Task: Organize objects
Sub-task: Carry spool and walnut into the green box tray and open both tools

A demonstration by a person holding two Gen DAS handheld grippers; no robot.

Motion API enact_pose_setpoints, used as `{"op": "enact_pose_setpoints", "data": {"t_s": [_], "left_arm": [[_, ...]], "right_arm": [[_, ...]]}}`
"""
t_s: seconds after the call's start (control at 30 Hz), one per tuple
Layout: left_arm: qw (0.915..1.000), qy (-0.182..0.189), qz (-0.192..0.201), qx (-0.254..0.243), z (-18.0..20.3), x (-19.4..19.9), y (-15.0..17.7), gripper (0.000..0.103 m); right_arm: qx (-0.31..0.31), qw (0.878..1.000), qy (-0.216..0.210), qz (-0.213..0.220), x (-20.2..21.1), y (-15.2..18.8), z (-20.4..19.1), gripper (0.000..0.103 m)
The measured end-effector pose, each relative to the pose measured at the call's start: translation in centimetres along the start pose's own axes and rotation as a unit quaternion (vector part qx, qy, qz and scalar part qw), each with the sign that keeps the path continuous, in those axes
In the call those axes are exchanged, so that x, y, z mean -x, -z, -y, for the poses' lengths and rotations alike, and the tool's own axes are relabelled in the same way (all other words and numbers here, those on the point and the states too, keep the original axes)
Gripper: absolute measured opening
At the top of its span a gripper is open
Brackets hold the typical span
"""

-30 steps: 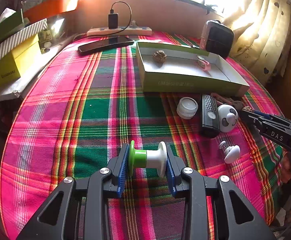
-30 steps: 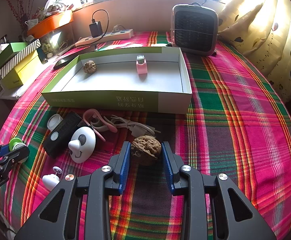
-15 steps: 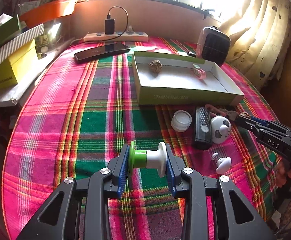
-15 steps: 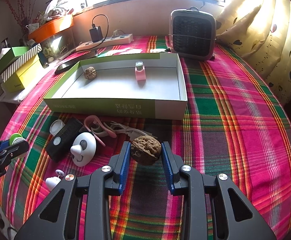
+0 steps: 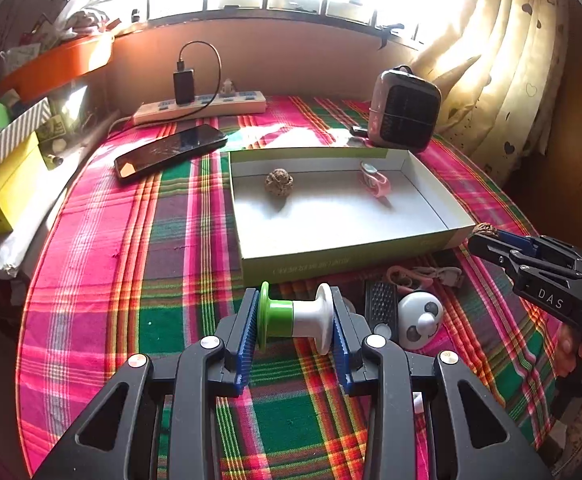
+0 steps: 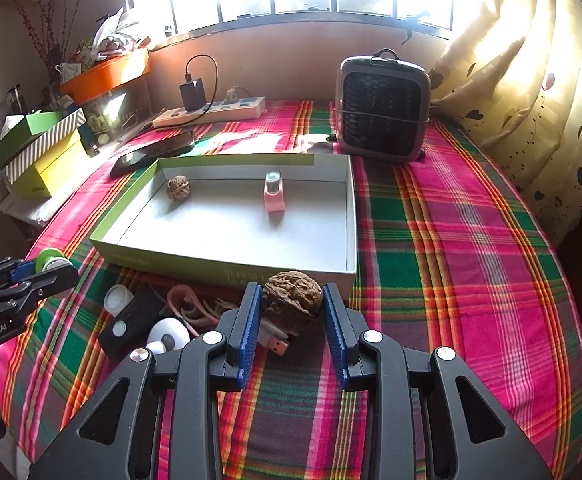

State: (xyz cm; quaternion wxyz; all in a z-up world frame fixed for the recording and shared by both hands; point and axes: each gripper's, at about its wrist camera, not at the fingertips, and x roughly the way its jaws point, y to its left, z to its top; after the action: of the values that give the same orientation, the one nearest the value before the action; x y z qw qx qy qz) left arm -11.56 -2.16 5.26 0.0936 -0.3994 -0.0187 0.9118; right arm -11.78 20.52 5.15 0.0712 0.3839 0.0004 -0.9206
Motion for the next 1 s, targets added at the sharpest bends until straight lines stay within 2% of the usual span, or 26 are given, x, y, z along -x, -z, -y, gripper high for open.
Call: {"op": "enact_pose_setpoints", "data": {"t_s": [0.3, 0.47, 0.7, 1.0], "left_arm": [[0.9997, 0.022, 0.014, 0.001, 1.0, -2.2, -4.0, 0.031], [0.9993, 0.036, -0.002, -0.003, 1.5, -4.2, -5.8, 0.031], [0.9987, 0.047, -0.005, -0.016, 2.8, -6.5, -7.9, 0.031], [0.9984, 0.045, -0.028, -0.021, 3.5, -10.3, -9.9, 0.031]], "right_arm": [[0.014, 1.000, -0.013, 0.003, -1.8, -3.5, 0.7, 0.032], [0.026, 1.000, -0.008, -0.001, -3.3, -5.0, 0.9, 0.032], [0.024, 1.000, 0.007, -0.012, -5.8, -6.7, 1.6, 0.032], [0.035, 0.999, 0.007, -0.020, -8.3, -8.1, 1.8, 0.032]]}}
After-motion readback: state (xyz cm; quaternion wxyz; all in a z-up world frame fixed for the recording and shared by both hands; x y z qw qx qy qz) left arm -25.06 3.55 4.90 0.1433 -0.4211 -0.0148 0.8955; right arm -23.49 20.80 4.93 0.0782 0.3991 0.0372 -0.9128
